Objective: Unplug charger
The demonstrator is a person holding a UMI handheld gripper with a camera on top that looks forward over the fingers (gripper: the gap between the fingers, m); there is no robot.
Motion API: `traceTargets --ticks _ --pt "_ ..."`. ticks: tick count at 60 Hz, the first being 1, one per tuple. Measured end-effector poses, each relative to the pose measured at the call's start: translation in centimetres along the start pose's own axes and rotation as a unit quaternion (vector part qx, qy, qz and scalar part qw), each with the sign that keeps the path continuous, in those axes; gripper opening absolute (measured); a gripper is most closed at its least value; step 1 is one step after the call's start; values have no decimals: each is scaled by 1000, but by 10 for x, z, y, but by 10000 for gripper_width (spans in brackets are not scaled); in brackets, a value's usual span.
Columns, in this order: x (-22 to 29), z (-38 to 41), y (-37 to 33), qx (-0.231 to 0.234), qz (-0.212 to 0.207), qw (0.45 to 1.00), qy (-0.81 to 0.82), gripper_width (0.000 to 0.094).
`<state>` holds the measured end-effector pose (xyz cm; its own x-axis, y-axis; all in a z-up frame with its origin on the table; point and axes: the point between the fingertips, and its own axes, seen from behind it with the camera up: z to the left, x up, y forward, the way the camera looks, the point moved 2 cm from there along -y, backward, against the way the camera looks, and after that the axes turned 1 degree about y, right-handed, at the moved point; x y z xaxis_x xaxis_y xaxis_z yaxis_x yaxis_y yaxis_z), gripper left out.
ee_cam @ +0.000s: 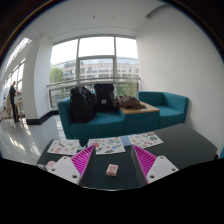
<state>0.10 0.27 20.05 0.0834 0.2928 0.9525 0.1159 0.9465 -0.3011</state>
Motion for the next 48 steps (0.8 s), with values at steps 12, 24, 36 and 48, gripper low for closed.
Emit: traceTargets --ticks 12,24,36,48 --pt "33 -4 -110 9 -51 999 4 765" --pt "-29 -8 -184 3 -23 1000 7 770" --pt "-47 -23 -224 5 -5 1000 13 774" --pt "-50 -38 -243 -2 -7 1000 -4 776"
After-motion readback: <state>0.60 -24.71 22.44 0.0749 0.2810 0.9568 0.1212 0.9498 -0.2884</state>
